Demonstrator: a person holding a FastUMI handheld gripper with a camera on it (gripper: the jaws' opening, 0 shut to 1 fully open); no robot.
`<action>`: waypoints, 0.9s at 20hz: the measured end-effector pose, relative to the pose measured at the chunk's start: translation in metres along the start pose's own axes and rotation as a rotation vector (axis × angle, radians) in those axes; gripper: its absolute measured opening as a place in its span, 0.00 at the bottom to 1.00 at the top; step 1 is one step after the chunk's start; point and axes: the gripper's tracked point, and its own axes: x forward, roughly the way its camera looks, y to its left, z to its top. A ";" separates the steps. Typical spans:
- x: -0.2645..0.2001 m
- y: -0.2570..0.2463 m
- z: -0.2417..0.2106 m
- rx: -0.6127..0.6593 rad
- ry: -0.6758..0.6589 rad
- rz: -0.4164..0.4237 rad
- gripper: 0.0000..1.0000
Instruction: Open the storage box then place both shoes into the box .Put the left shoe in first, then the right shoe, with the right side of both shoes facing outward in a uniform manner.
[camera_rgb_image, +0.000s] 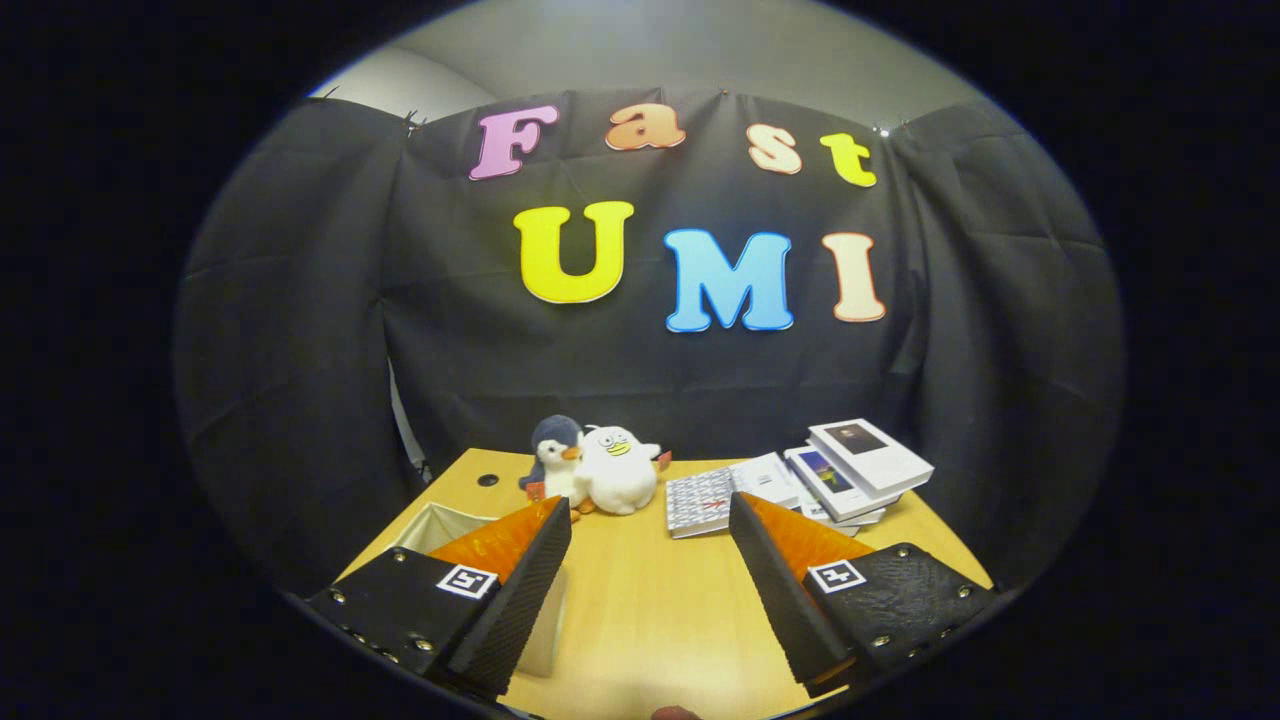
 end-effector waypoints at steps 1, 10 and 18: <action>-0.003 -0.011 0.001 -0.006 -0.010 -0.011 0.98; -0.028 -0.087 0.024 -0.003 -0.182 -0.090 0.97; -0.028 -0.093 0.025 -0.019 -0.217 -0.099 0.97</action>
